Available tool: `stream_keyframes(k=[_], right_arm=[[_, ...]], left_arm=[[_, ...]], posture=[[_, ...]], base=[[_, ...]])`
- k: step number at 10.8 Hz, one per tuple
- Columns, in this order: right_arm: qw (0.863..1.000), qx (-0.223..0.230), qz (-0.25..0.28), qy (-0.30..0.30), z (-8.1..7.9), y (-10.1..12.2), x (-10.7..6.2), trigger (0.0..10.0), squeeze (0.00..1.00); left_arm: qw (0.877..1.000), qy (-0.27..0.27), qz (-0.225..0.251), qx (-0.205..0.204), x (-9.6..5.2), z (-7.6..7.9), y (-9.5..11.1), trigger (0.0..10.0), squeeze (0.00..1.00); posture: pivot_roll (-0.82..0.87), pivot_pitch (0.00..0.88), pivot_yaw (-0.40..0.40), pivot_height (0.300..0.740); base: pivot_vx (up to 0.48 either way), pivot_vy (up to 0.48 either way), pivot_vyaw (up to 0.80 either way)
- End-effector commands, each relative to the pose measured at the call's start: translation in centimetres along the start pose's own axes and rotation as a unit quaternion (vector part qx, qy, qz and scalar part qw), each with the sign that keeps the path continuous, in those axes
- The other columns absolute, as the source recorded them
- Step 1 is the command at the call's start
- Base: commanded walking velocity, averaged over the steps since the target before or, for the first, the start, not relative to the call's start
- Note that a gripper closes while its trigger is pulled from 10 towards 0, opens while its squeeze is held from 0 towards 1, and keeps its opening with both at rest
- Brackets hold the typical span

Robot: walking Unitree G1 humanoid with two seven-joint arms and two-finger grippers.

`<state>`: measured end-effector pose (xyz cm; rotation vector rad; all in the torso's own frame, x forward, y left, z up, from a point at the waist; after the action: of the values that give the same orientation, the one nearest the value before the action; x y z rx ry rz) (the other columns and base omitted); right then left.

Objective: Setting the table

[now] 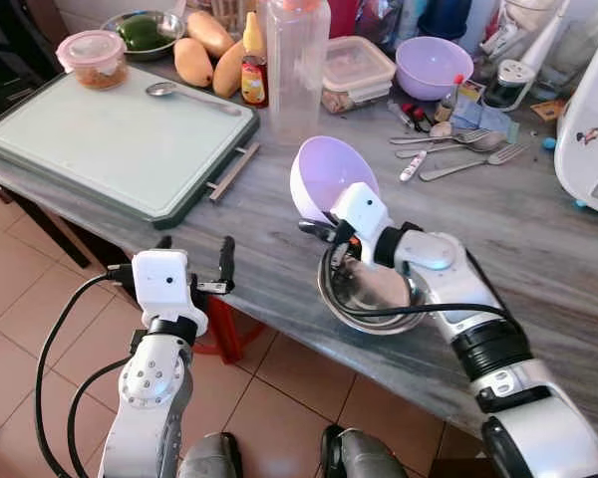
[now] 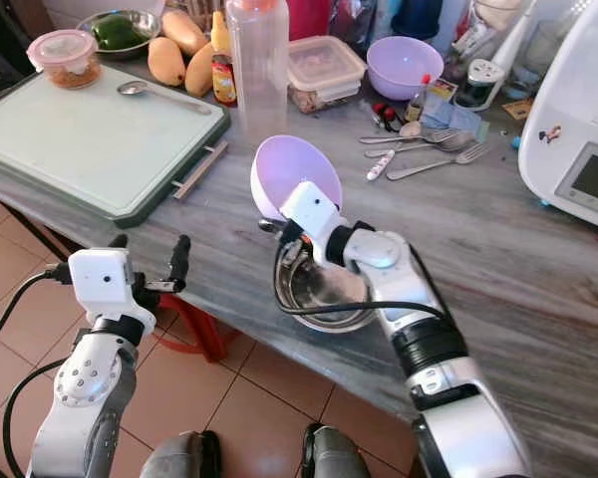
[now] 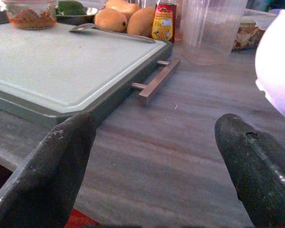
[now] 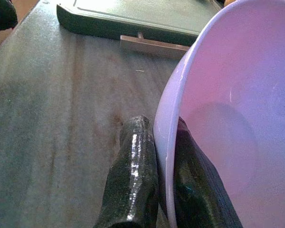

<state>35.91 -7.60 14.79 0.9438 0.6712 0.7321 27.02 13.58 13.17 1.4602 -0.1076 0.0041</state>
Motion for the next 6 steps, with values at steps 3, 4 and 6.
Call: stream_keyframes(k=[3, 4, 6], right_arm=[[0.999, -0.007, -0.002, 0.034, -0.6, 0.3, 0.0, 10.0, 1.0], [0.999, -0.005, -0.002, 0.036, -0.7, 0.3, 0.1, 10.0, 1.0], [0.999, -0.011, -0.001, 0.045, -1.4, 0.3, 0.3, 10.0, 1.0]], left_arm=[[1.0, -0.003, -0.013, -0.002, 0.1, 0.2, -0.5, 10.0, 0.0], [1.0, -0.006, -0.018, -0.006, 0.1, 0.2, -0.6, 10.0, 0.0], [1.0, -0.001, -0.023, -0.007, 0.0, 0.0, -0.8, 10.0, 0.0]], posture=[[0.03, 0.177, -0.019, 0.74], [0.03, 0.177, -0.019, 0.74], [0.02, 0.176, -0.021, 0.74]], base=[[0.0, 0.0, 0.0], [0.0, 0.0, 0.0], [0.0, 0.0, 0.0]])
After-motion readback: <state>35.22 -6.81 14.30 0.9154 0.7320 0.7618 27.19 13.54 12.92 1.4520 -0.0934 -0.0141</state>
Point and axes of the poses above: a point about 5 cm out from each wrist's last joint towards the gripper, its own x axis pointing out of the wrist towards the gripper, its own y axis along the axis of the wrist's last joint, z = x × y, the point moved 3 cm from there along x, pointing out of the wrist towards the gripper, and after that the axes turned 5 degrees about -x, right-handed, at the moved point
